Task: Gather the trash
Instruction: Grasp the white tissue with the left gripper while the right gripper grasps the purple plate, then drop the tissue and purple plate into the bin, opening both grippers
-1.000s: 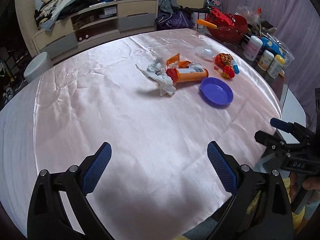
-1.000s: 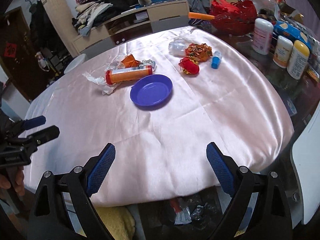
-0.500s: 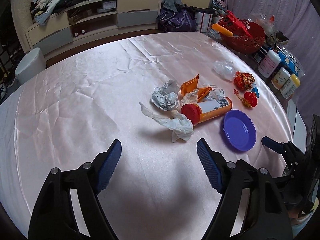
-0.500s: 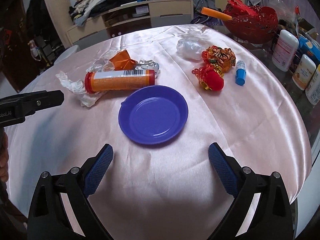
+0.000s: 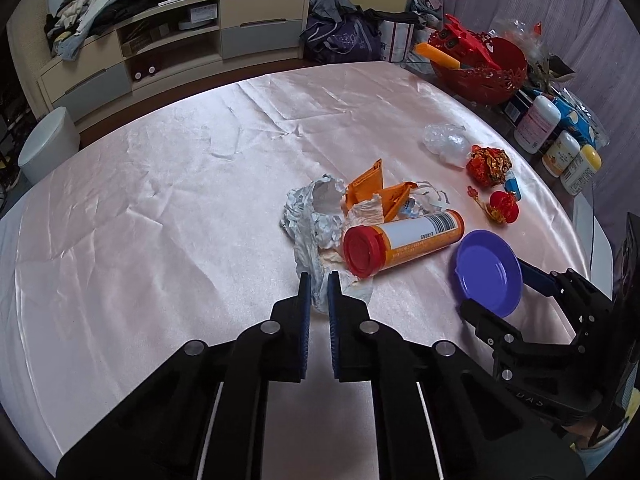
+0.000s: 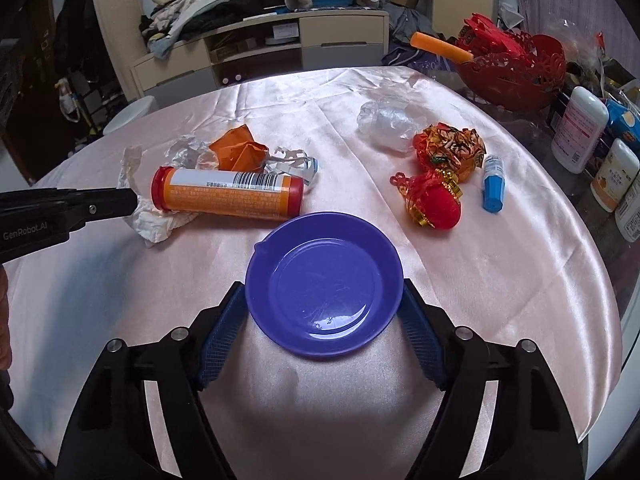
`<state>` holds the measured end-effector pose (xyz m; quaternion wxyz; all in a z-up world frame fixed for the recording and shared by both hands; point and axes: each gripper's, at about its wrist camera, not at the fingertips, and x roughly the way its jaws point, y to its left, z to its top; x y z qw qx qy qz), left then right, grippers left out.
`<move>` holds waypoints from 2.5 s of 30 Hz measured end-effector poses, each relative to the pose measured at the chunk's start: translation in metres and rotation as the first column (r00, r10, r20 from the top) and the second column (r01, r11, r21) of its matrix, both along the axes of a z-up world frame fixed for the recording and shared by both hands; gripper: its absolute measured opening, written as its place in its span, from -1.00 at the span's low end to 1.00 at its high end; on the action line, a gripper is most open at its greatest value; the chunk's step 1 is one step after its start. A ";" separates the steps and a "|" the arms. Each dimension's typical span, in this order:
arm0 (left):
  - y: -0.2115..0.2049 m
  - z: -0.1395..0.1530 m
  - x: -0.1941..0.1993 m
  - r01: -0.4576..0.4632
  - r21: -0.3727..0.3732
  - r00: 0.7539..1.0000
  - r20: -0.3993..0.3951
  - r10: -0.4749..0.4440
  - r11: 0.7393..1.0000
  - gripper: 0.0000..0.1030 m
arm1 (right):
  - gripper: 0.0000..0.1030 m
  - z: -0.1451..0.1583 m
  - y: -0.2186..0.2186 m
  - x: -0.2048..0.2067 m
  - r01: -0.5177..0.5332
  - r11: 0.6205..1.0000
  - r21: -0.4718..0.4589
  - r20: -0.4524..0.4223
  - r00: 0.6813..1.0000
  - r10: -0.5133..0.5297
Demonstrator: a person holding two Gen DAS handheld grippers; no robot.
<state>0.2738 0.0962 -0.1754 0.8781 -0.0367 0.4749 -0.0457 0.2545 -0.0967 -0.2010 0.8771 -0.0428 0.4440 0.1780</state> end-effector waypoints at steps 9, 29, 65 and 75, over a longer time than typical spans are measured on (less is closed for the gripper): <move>-0.001 0.016 -0.049 0.011 0.023 1.000 0.024 -0.012 1.000 -0.92 | 0.48 0.009 -0.016 -0.031 0.008 0.999 0.032 -0.074 0.997 -0.006; -0.062 0.076 -0.192 0.113 -0.008 0.982 0.151 -0.111 0.994 -0.92 | 0.48 0.043 -0.077 -0.144 0.062 0.996 0.069 -0.060 0.996 -0.058; -0.181 -0.115 -0.205 0.264 -0.128 0.922 -0.258 -0.289 0.956 -0.89 | 0.48 -0.046 -0.165 -0.186 0.206 0.977 0.054 -0.358 0.917 -0.173; -0.184 -0.116 -0.199 0.253 -0.120 0.922 -0.270 -0.276 0.960 -0.21 | 0.54 -0.054 -0.169 -0.173 0.227 0.967 0.112 -0.390 0.906 -0.167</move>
